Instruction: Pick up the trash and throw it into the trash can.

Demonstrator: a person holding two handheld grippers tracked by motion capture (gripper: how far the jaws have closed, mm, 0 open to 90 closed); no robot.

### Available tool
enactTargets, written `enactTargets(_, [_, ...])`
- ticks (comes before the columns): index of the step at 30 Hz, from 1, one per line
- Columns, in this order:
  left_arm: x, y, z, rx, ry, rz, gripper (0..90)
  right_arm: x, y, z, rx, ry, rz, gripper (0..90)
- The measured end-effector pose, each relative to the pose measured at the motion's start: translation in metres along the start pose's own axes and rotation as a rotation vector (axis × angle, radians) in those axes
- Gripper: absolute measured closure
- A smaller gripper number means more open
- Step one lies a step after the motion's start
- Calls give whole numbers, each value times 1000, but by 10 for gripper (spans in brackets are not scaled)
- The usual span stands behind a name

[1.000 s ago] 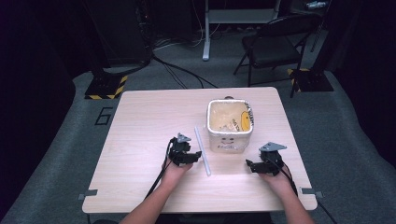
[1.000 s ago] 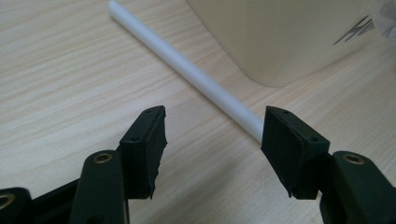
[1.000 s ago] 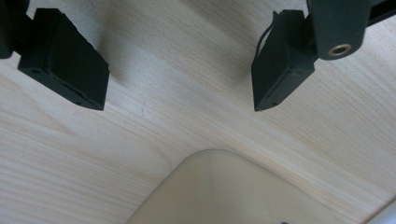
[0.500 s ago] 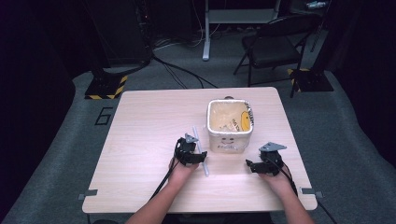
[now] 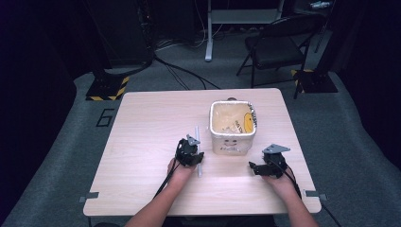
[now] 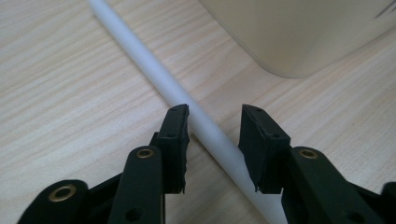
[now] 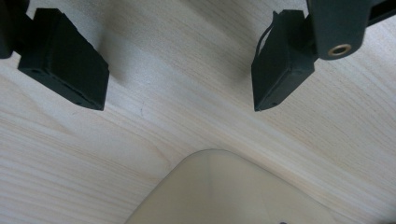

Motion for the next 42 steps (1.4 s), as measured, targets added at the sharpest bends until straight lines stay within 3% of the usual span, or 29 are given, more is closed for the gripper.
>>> enactTargets(8, [1,0,8,-19,-17,-1,768,0,0,0,0,0,0,185])
enactTargets(10, [1,0,10,-23,-21,3,770,0,0,0,-2,-2,1,185])
enactTargets(14, [2,1,15,-26,8,13,778,0,0,0,-3,1,1,185])
enactTargets(20, [0,8,22,-22,12,-6,781,0,0,1,-7,0,0,185])
enactTargets(26, [-5,19,31,-10,43,-29,782,0,0,1,-5,2,1,185])
enactTargets(28, [-8,25,35,6,76,-30,781,0,0,1,-7,0,0,185])
enactTargets(30, [-9,27,37,8,83,-30,781,0,0,1,-7,0,0,185])
enactTargets(42, [-22,52,50,24,84,-51,781,0,0,1,-5,2,1,185])
Point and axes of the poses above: each handheld gripper's, and its own axes: y roughly backward along the jaws, x roughly out of its underside, z roughly to its left, the point moved 8 cm from there along -y, roughly forward along the jaws, and after that the axes turned 13 degrees about -x, right-handed, at the moved point
